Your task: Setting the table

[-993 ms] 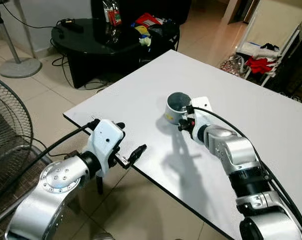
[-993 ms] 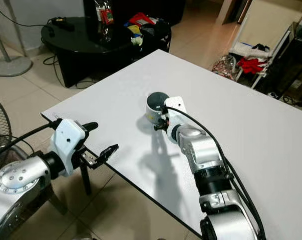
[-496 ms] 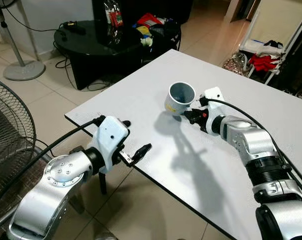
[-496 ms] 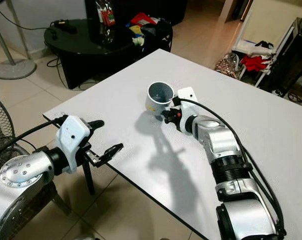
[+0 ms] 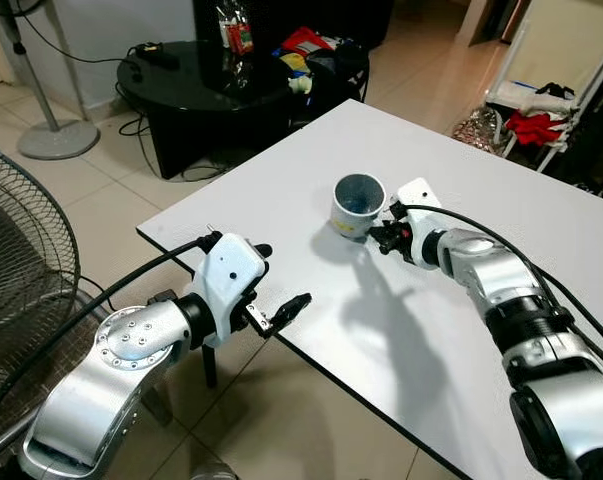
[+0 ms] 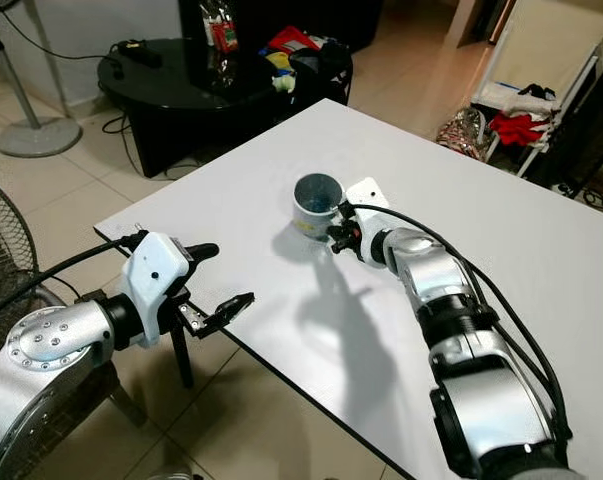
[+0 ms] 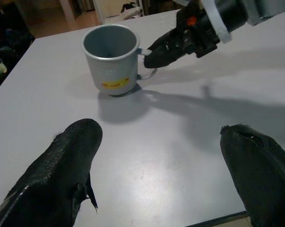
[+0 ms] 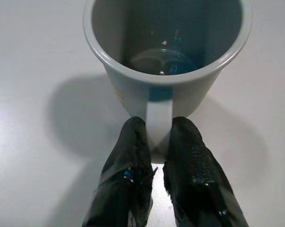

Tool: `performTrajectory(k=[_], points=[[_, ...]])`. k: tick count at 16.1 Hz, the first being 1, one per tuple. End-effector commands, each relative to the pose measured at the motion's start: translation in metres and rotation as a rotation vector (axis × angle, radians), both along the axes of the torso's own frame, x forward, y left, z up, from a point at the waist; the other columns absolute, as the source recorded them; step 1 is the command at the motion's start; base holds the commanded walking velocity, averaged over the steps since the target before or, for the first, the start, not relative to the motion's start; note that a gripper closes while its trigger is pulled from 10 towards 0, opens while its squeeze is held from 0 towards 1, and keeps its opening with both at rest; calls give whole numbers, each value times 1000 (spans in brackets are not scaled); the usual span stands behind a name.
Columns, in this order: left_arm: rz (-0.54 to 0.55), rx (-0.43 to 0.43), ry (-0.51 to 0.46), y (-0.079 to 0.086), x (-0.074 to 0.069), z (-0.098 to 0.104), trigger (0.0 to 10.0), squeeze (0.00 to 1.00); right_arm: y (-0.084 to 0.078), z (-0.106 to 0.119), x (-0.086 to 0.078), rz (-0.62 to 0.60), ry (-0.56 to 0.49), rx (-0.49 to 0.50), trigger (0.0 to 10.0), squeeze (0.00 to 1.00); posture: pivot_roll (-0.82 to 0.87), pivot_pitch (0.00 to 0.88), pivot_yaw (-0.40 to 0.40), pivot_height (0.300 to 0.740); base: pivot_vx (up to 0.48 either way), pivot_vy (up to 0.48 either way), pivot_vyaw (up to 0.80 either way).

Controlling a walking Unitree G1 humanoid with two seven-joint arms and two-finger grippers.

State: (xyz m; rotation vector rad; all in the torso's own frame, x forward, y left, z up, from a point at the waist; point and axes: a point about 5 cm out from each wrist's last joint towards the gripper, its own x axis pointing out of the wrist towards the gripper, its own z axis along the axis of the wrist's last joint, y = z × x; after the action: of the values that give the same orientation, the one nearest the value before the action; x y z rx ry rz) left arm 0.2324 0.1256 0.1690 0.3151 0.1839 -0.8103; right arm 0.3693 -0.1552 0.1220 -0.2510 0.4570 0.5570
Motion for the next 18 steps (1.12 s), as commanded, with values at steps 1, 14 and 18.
performTrajectory(k=[1,14,18], points=[[-24,-7,3,-4,0,2,10000,0,0,6,5,-9,-25,-2,10000,0,156,0,-67,740,0,0,0],[-38,8,33,0,-4,2,10000,0,1,1,14,-153,62,168,10000,1000,172,0,-56,740,0,0,0],[-10,3,25,4,-3,4,10000,0,-1,19,16,-69,37,173,10000,1000,163,0,-56,740,0,0,0]])
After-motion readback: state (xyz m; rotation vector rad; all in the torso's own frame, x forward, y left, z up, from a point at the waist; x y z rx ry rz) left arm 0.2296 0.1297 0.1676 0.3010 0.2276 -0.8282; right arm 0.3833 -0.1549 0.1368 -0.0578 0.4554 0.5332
